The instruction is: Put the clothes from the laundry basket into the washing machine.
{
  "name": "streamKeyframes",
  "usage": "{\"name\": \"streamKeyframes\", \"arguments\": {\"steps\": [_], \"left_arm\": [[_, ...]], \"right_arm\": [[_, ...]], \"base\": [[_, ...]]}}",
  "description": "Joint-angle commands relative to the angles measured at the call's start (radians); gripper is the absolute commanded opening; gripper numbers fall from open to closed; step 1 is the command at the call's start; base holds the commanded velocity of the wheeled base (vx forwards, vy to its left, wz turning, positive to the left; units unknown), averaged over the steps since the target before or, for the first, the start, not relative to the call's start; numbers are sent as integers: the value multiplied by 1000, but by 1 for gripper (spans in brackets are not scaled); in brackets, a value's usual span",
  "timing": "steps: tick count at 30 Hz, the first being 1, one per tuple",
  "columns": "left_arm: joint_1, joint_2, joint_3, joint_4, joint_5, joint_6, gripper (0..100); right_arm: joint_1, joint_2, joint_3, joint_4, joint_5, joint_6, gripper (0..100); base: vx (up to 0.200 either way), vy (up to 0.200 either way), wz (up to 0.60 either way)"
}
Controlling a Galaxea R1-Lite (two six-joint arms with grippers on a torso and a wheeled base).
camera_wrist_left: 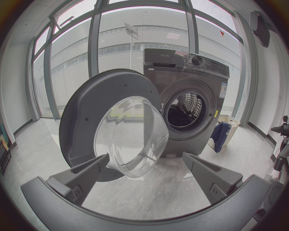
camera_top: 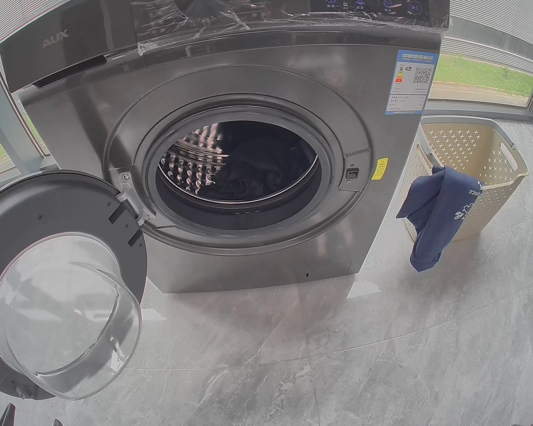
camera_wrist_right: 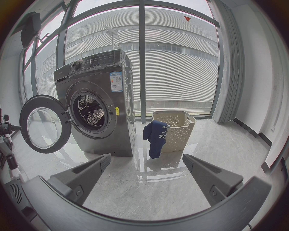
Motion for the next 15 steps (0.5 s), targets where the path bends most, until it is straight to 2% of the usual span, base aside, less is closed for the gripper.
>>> {"name": "streamKeyframes", "arguments": {"steps": [1,15], "left_arm": [[0,-3,16,0,0,-1,100],[0,-3,16,0,0,-1,100]], "right_arm": [[-1,-4,18,-1,0,1,100],[0,-4,18,-1,0,-1,100]], "base": [[0,-200,0],[0,-200,0]]}}
